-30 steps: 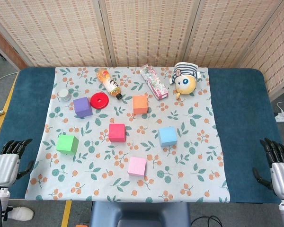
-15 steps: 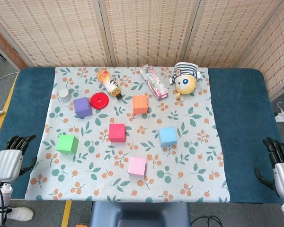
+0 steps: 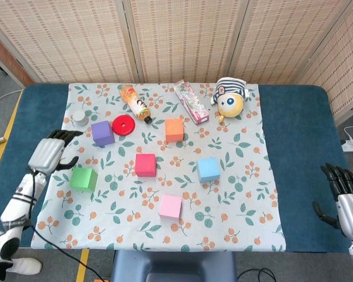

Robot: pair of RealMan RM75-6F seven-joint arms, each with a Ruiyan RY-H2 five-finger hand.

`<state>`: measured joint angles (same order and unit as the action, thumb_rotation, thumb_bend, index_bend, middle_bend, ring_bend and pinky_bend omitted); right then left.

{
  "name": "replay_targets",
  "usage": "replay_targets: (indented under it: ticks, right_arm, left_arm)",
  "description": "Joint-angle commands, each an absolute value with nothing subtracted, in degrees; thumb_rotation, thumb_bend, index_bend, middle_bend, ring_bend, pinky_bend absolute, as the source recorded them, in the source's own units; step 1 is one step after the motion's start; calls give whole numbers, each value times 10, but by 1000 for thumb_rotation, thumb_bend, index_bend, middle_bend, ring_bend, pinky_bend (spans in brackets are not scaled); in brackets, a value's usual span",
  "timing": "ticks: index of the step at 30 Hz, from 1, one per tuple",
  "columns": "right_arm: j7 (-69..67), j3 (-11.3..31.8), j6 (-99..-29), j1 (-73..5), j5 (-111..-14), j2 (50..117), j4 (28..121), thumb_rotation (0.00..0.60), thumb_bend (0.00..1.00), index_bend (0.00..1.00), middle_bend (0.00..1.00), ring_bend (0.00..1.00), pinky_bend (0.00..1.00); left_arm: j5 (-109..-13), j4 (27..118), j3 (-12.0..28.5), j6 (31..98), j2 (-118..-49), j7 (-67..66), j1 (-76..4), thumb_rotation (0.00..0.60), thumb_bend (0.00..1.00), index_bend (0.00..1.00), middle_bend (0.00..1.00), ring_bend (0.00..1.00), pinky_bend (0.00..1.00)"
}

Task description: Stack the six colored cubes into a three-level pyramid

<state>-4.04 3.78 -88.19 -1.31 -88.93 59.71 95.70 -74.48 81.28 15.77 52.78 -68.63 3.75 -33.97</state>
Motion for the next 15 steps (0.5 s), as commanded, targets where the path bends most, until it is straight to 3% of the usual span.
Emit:
replay_targets:
  ticks: [1, 9, 15]
  right_arm:
    - [-36, 38, -874, -18, -885, 595, 961, 600, 0, 0, 49, 0, 62]
    - [-34, 42, -867, -22, -872, 591, 964, 600, 0, 0, 49, 0, 62]
    - [-36, 44, -862, -25, -868, 589, 966, 600, 0, 0, 49, 0, 62]
  left_arm:
    - [-678, 735, 189, 445, -734, 14, -417, 600, 385, 188, 207, 162, 176]
    - [-567, 600, 178, 304, -802, -51, -515, 600, 359, 11, 48, 21, 122]
    - [-513, 527, 164, 252, -845, -67, -556, 600, 355, 0, 26, 10, 116]
